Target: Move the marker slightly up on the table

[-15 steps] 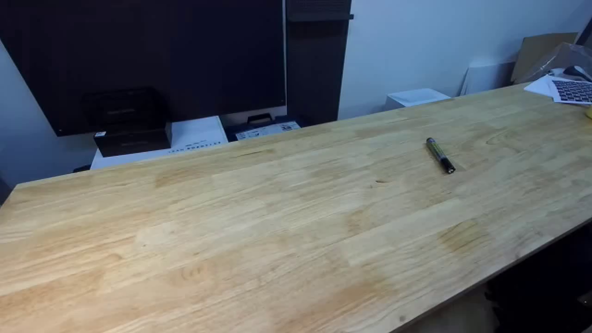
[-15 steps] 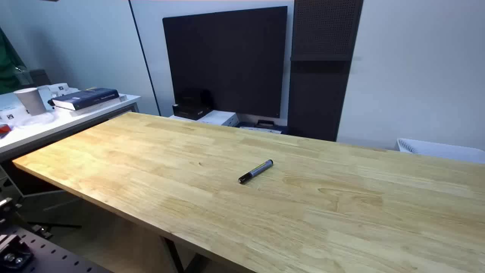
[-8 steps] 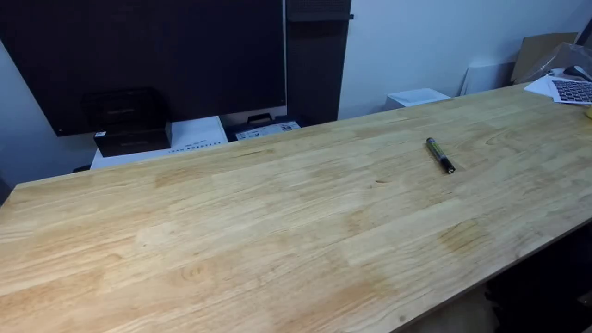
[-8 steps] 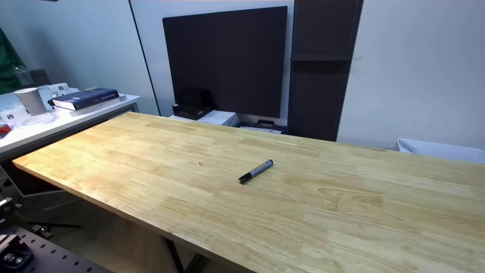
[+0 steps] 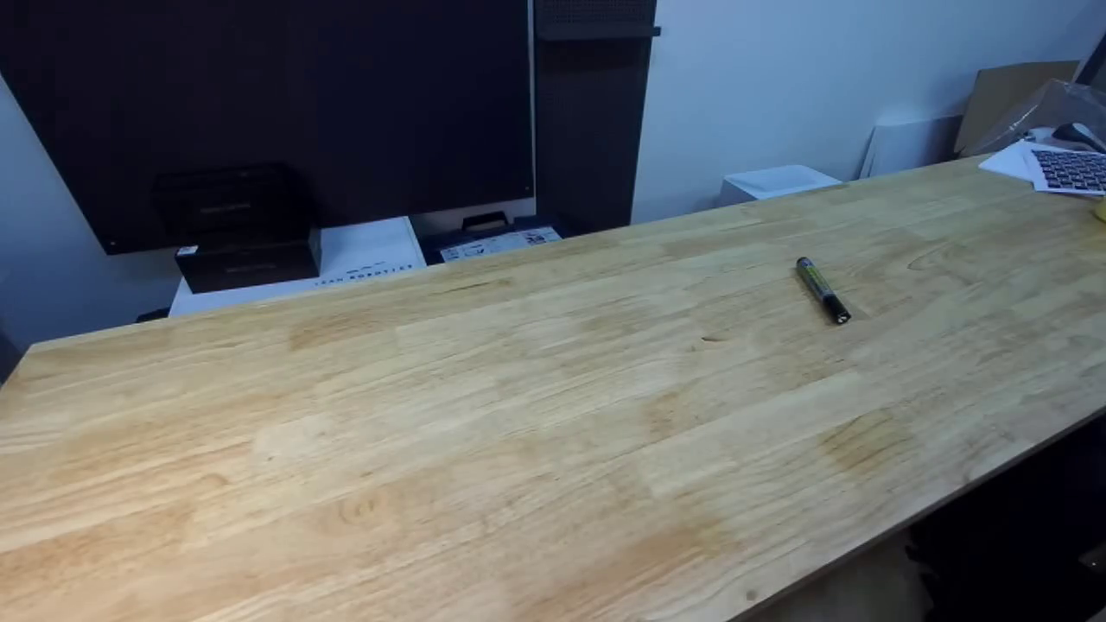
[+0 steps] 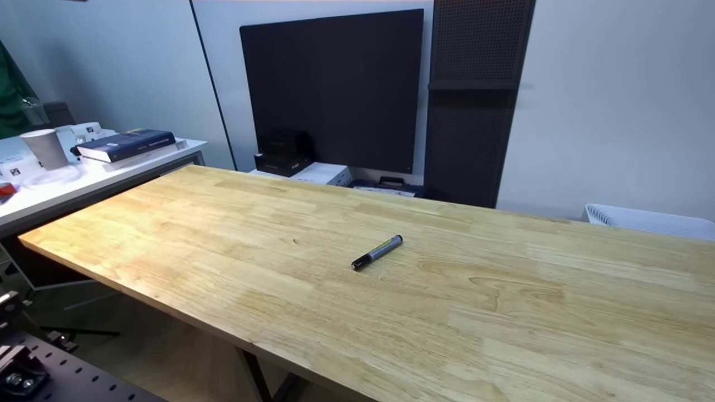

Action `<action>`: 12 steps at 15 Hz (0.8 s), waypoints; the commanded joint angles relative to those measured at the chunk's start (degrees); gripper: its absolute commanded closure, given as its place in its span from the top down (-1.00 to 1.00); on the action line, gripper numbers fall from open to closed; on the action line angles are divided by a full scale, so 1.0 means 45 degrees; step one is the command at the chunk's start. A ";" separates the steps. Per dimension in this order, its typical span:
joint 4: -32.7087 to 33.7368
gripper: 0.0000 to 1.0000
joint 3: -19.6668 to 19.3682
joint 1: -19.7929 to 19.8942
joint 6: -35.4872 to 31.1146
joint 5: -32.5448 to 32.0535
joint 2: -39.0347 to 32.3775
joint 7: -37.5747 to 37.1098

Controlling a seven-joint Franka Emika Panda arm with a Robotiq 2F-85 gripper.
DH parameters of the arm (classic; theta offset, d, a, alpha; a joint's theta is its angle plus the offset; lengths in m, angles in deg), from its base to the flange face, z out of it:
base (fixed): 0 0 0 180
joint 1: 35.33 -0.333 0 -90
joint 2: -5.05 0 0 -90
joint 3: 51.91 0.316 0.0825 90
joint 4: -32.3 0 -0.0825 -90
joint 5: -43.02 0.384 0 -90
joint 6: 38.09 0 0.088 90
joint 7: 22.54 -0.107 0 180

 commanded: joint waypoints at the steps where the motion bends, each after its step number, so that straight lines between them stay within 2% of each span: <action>1: -0.0240 1.00 -0.0085 -0.0003 -0.1613 0.0162 0.0111 -0.0931; 3: -0.0411 1.00 -0.0250 0.0390 -0.3430 0.0098 -0.0368 -0.1447; 6: -0.0715 1.00 -0.0981 0.1284 -0.6711 -0.0129 -0.1773 -0.1761; 9: -0.0680 1.00 -0.1793 0.2403 -0.9857 -0.0060 -0.4076 -0.1931; 12: -0.0254 1.00 -0.2180 0.3338 -1.2277 0.0086 -0.6678 -0.2248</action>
